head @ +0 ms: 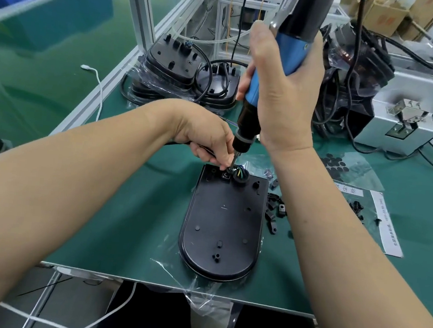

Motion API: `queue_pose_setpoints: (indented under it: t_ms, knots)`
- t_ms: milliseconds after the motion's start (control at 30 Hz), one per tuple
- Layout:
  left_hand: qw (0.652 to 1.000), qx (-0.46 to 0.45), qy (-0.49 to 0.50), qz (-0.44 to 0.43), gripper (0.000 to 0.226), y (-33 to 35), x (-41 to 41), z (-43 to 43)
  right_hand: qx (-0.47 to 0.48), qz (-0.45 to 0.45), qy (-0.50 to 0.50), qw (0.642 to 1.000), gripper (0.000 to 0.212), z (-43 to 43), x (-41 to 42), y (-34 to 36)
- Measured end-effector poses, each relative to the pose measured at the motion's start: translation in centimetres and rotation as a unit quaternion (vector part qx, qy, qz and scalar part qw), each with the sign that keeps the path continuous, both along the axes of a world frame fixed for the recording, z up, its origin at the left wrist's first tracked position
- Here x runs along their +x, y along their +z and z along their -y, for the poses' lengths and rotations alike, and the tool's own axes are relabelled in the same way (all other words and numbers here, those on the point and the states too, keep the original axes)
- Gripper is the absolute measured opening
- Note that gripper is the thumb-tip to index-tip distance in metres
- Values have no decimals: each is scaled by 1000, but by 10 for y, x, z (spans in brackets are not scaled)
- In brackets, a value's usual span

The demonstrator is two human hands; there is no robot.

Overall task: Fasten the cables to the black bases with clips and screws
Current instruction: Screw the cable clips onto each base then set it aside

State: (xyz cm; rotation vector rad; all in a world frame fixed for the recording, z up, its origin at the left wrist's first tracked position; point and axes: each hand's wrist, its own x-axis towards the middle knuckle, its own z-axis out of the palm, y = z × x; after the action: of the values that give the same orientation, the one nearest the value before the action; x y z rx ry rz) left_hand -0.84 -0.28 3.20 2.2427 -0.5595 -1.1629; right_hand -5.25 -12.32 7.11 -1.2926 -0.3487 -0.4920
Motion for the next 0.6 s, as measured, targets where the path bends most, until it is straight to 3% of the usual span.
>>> queue_pose_setpoints:
  t_ms: [267, 600]
  knots:
    - [996, -48, -4, -71, 19, -7, 6, -2, 45, -64, -55, 995, 30, 5, 11, 1]
    - [999, 5, -37, -10, 13, 1, 1, -3, 16, -54, -55, 997, 30, -1, 9, 1]
